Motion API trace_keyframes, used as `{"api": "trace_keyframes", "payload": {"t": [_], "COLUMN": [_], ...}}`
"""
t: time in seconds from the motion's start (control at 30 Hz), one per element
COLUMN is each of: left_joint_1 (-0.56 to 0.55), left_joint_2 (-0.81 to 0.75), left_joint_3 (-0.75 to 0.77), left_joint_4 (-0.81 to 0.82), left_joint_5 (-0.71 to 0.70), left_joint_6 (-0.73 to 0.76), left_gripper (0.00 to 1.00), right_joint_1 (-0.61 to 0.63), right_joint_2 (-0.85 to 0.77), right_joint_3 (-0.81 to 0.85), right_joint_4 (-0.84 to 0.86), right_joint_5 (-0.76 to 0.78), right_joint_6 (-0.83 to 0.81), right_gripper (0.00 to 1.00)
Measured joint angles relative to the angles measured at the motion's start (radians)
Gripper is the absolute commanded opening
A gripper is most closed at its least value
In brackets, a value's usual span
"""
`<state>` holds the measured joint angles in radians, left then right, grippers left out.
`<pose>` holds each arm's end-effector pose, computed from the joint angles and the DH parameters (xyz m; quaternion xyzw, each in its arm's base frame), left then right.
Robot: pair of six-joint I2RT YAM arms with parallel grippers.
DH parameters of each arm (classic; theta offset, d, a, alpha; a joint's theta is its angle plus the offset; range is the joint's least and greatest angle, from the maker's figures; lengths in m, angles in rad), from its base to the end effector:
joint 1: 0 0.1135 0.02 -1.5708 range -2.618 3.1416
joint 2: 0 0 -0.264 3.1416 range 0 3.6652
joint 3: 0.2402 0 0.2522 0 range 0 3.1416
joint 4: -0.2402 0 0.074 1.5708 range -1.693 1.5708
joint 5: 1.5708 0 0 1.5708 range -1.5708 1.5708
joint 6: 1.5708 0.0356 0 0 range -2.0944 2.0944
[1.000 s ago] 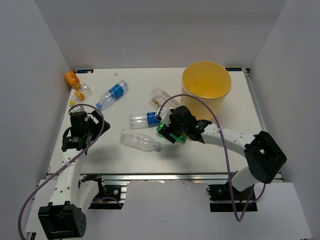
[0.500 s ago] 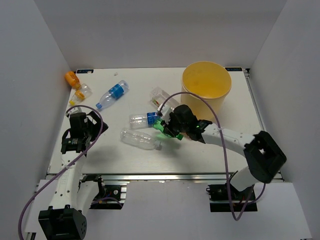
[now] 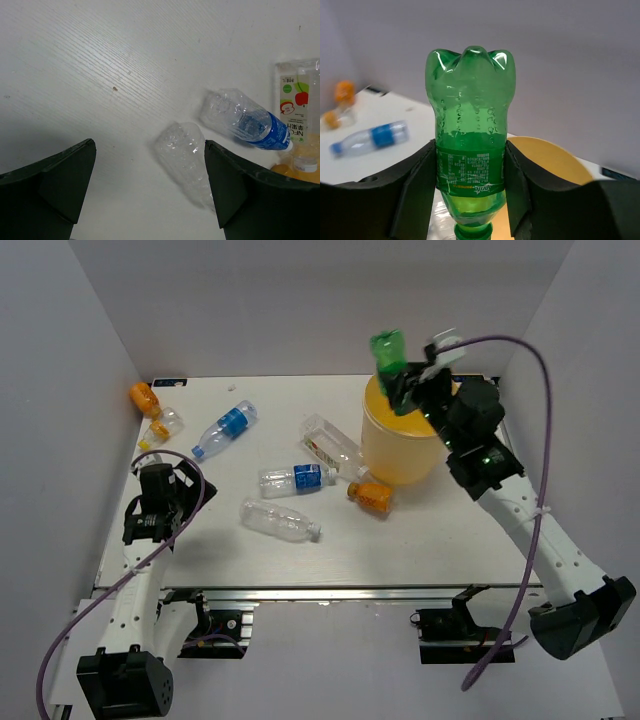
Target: Put the plastic bottles in the bin
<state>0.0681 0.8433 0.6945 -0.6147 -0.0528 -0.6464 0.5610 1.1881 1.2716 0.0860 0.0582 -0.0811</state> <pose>0.1742 0.0138 0.2579 -0.3312 0.8576 -0.0887 0.3833 0.2284 0.1411 0.4571 -0.1823 0.6185 0.1634 0.7467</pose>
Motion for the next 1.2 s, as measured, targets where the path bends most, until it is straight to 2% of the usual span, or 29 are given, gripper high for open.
{"api": "trace_keyframes", "payload": {"t": [0.03, 0.1, 0.13, 0.17, 0.2, 0.23, 0.4, 0.57, 0.7, 0.8, 0.97, 1.2], "left_joint_1": [0.0, -0.001, -0.003, -0.006, -0.01, -0.015, -0.053, -0.108, -0.124, -0.129, -0.135, -0.137], "left_joint_2": [0.003, 0.014, 0.023, 0.032, 0.041, 0.05, 0.087, 0.13, 0.175, 0.191, 0.194, 0.202], "left_joint_3": [0.0, 0.0, 0.0, 0.001, 0.002, 0.003, 0.008, 0.02, 0.056, 0.082, 0.089, 0.088], "left_joint_4": [0.004, 0.013, 0.018, 0.019, 0.021, 0.024, 0.043, 0.061, 0.06, 0.061, 0.058, 0.058], "left_joint_5": [0.004, 0.011, 0.014, 0.016, 0.018, 0.02, 0.018, 0.008, -0.001, -0.009, -0.014, -0.017], "left_joint_6": [-0.007, -0.017, -0.021, -0.027, -0.03, -0.034, -0.051, -0.061, -0.057, -0.057, -0.053, -0.043], "left_gripper": [0.98, 0.98, 0.98, 0.98, 0.98, 0.98, 0.98, 0.98, 0.98, 0.98, 0.98, 0.98], "right_joint_1": [-0.06, -0.153, -0.185, -0.211, -0.231, -0.242, -0.252, -0.24, -0.1, -0.003, 0.087, 0.14], "right_joint_2": [0.004, 0.02, 0.034, 0.056, 0.082, 0.108, 0.181, 0.06, -0.08, -0.094, 0.037, 0.256], "right_joint_3": [0.022, 0.037, 0.04, 0.047, 0.056, 0.064, 0.097, 0.053, -0.022, -0.046, -0.049, -0.072], "right_joint_4": [-0.001, -0.011, -0.026, -0.048, -0.076, -0.105, -0.229, -0.249, -0.25, -0.283, -0.407, -0.546], "right_joint_5": [0.008, 0.027, 0.035, 0.041, 0.045, 0.047, -0.002, -0.204, -0.276, -0.37, -0.401, -0.262], "right_joint_6": [0.03, 0.078, 0.093, 0.106, 0.118, 0.121, 0.068, -0.013, -0.142, -0.238, -0.344, -0.375], "right_gripper": [0.16, 0.29, 0.56, 0.72, 0.85, 0.89, 0.89, 0.89, 0.89, 0.89, 0.89, 0.89]}}
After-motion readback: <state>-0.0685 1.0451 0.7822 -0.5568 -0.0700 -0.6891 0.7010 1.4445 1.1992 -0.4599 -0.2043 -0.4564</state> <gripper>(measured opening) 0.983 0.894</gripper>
